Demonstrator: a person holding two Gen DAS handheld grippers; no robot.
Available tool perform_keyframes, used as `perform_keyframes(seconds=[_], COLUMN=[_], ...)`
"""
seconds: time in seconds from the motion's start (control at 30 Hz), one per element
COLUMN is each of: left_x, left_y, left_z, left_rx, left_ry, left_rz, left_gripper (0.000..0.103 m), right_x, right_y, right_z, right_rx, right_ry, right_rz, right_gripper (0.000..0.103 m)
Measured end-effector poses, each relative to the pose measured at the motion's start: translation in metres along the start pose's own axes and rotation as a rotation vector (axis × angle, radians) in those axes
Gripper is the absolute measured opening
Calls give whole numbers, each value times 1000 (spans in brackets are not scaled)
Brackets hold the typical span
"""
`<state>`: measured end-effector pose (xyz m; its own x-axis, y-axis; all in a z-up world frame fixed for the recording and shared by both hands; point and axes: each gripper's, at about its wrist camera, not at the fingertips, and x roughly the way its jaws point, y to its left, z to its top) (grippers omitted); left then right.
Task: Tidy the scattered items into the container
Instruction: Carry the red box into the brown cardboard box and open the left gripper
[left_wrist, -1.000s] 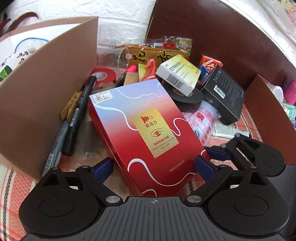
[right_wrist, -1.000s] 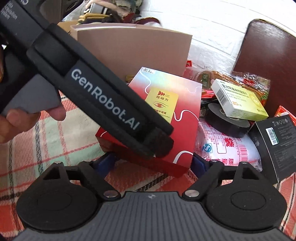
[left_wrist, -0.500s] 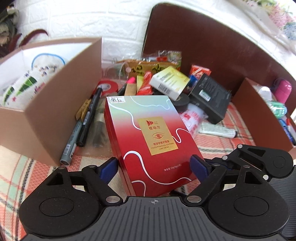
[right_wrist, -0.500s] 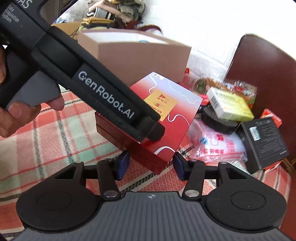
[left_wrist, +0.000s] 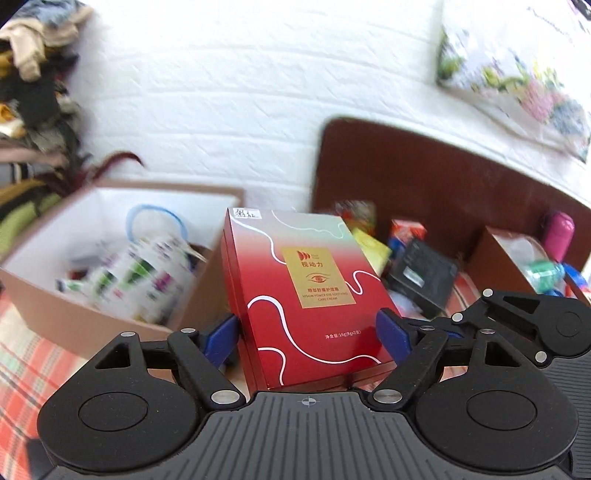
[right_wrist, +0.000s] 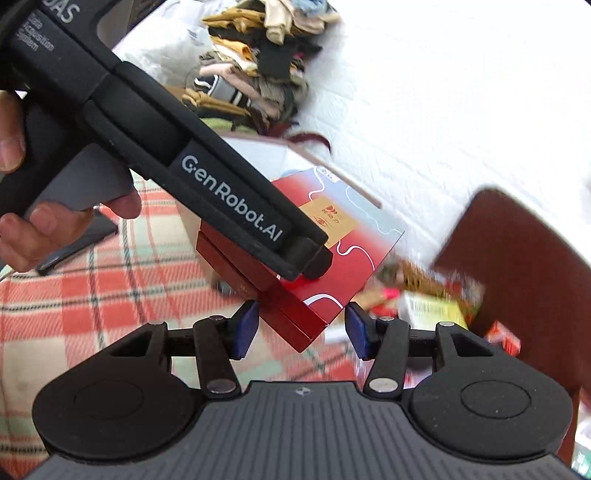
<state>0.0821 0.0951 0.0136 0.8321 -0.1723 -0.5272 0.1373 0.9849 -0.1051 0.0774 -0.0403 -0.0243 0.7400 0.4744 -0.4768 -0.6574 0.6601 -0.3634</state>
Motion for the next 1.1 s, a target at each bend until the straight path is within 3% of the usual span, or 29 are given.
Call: perform_keyframes(seconds=[0.3, 0.53, 0.9, 0.93, 1.1], left_x=[-4, 27, 117, 125, 147], left_y=[84, 155, 243, 250, 279], left_z=[40, 72, 89, 91, 86], left_rx=[-62, -91, -214, -235, -383], left_ry=[-58, -63, 8, 8, 56], left_rz=[128, 185, 164, 164, 117], left_gripper=[81, 83, 81, 85, 88], right_x=[65, 132, 235, 242, 264], right_y=[19, 27, 36, 37, 46], right_z=[68, 111, 146, 148, 148], right_rx=[-87, -100, -156, -159, -293], right_ry=[-52, -39, 41, 43, 93], right_rz=[62, 90, 89, 89, 69], right_gripper=[57, 58, 58, 59, 69])
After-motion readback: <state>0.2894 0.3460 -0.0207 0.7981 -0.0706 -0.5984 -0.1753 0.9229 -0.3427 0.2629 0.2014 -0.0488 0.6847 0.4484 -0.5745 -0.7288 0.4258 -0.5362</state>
